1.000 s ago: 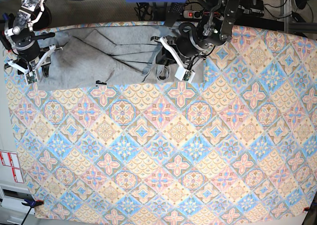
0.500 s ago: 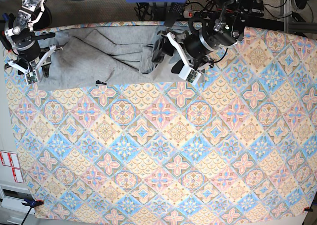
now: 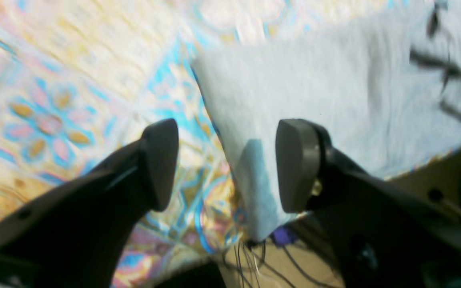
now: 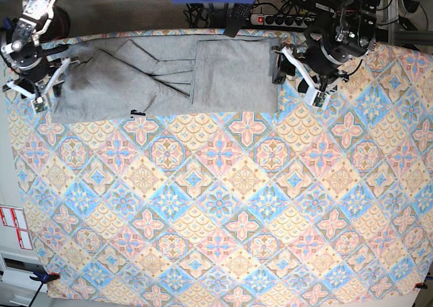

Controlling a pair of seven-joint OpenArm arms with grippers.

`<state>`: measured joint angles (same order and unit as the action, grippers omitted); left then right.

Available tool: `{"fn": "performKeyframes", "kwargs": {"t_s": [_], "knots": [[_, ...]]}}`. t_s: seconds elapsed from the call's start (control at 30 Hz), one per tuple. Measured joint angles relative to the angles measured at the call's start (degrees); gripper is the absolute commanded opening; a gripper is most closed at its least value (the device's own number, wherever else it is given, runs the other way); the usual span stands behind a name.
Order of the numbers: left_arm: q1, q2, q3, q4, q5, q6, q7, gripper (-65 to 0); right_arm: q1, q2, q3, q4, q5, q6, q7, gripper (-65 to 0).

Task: Fold the T-shirt properly
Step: 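Fold the held end with the left gripper toward the right gripper, then release the left gripper and move the right gripper onto the shirt end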

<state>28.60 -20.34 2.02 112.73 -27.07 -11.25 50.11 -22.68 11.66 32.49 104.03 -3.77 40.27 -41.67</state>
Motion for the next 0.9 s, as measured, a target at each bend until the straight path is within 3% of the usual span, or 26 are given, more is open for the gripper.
{"fn": "performKeyframes", "kwargs": {"t_s": [0.2,0.43,0.63,0.9], "knots": [[-0.3,0.0,0.0,-2.2,0.0,0.3,-0.2,-29.9,6.5,0.3,-0.6,-4.2,1.0,0.0,-2.6,-39.2],[-0.3,0.2,0.0,-2.3,-0.2,0.2,-0.2,-29.9,5.4,3.6,-3.8,-12.5,-0.4,-0.4,-4.9,-39.1],[-0.3,0.0,0.0,-2.3,-0.2,0.2,-0.2,-29.9,10.4,3.0,-4.7,-18.7,0.8,0.0,-3.3,-39.1],[-0.3,0.2,0.0,-2.3,-0.2,0.2,-0.2,-30.2,10.3,2.9,-4.6,-23.6,0.2,0.0,-3.6,-39.1]]}}
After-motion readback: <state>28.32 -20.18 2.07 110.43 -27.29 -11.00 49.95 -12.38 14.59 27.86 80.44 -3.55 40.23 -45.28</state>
